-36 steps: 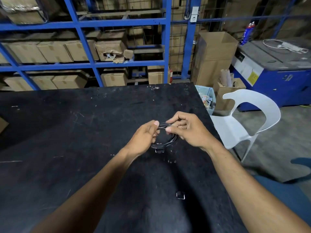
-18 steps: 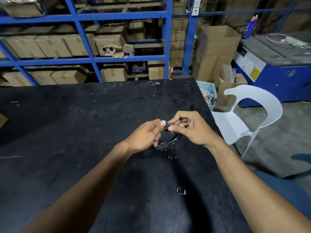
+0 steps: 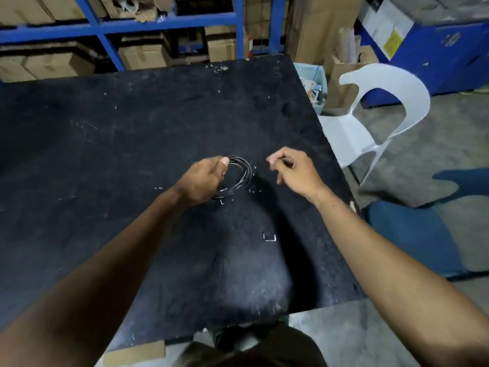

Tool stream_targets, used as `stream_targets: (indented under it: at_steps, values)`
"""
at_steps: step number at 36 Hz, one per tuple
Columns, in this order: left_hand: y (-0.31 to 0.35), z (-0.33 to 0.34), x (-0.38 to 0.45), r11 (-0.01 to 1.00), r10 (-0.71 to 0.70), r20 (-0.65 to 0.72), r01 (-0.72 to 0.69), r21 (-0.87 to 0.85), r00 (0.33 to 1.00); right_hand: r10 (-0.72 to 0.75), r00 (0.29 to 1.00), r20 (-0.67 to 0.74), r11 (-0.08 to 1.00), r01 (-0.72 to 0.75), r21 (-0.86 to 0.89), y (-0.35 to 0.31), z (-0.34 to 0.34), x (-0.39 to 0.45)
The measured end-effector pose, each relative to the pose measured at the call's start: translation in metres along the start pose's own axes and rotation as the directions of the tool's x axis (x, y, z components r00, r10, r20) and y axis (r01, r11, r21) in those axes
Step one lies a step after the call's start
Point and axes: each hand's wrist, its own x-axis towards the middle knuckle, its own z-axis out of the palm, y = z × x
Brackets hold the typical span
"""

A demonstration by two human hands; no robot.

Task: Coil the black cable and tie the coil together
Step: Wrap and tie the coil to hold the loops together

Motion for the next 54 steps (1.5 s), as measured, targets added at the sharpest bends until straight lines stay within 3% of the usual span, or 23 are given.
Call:
stream_targets:
  at_steps: [3, 7, 13, 18, 26, 30, 33, 36, 39, 42, 48, 51, 54]
  values:
    - [-0.016, 0.008, -0.005, 0.997, 0.011, -0.032, -0.008, 0.079, 0.999, 0.138, 0.984, 0.113, 0.974, -0.113, -0.198, 0.050, 0.007, -0.020]
    - [-0.032, 0.023, -0.012, 0.997, -0.063, -0.046, 0.064, 0.034, 0.997, 0.297, 0.937, 0.184, 0.899, -0.209, -0.385, 0.099, 0.023, -0.044]
    - [-0.042, 0.045, -0.017, 0.977, -0.208, -0.012, 0.209, 0.049, 0.978, 0.476, 0.868, 0.145, 0.853, -0.414, -0.319, 0.136, 0.057, -0.060]
    - [-0.042, 0.053, -0.021, 0.966, -0.257, 0.016, 0.257, 0.022, 0.966, 0.605, 0.792, 0.082, 0.793, -0.592, -0.143, 0.136, 0.083, -0.067]
    - [-0.038, 0.057, -0.025, 0.968, -0.248, 0.020, 0.248, 0.029, 0.968, 0.670, 0.742, 0.035, 0.742, -0.666, -0.077, 0.152, 0.107, -0.067]
    - [-0.035, 0.057, -0.027, 0.968, -0.250, 0.027, 0.250, 0.001, 0.968, 0.580, 0.814, 0.005, 0.811, -0.578, -0.089, 0.141, 0.101, -0.070]
    - [-0.032, 0.054, -0.027, 0.966, -0.259, 0.028, 0.259, -0.013, 0.966, 0.367, 0.930, -0.031, 0.910, -0.366, -0.195, 0.132, 0.091, -0.069]
    - [-0.024, 0.049, -0.024, 0.924, -0.339, 0.015, 0.336, -0.179, 0.941, 0.158, 0.986, -0.045, 0.970, -0.164, -0.181, 0.113, 0.080, -0.070]
    - [-0.015, 0.045, -0.019, 0.799, -0.462, -0.005, 0.413, -0.437, 0.887, 0.052, 0.995, -0.089, 0.998, -0.056, -0.042, 0.085, 0.067, -0.070]
    - [-0.016, 0.044, -0.013, 0.769, -0.449, -0.004, 0.385, -0.510, 0.893, -0.028, 0.990, -0.135, 0.997, 0.037, 0.067, 0.050, 0.051, -0.074]
    - [0.006, 0.033, -0.007, 0.764, -0.386, 0.071, 0.363, -0.533, 0.920, -0.335, 0.929, -0.157, 0.932, 0.352, 0.092, -0.007, 0.038, -0.083]
    - [0.016, 0.030, -0.004, 0.783, -0.358, 0.037, 0.322, -0.532, 0.933, -0.400, 0.906, -0.137, 0.911, 0.409, 0.048, -0.019, 0.041, -0.077]
    - [0.027, 0.023, -0.008, 0.882, -0.305, -0.023, 0.274, -0.384, 0.952, -0.408, 0.903, -0.135, 0.912, 0.411, -0.008, -0.024, 0.043, -0.072]
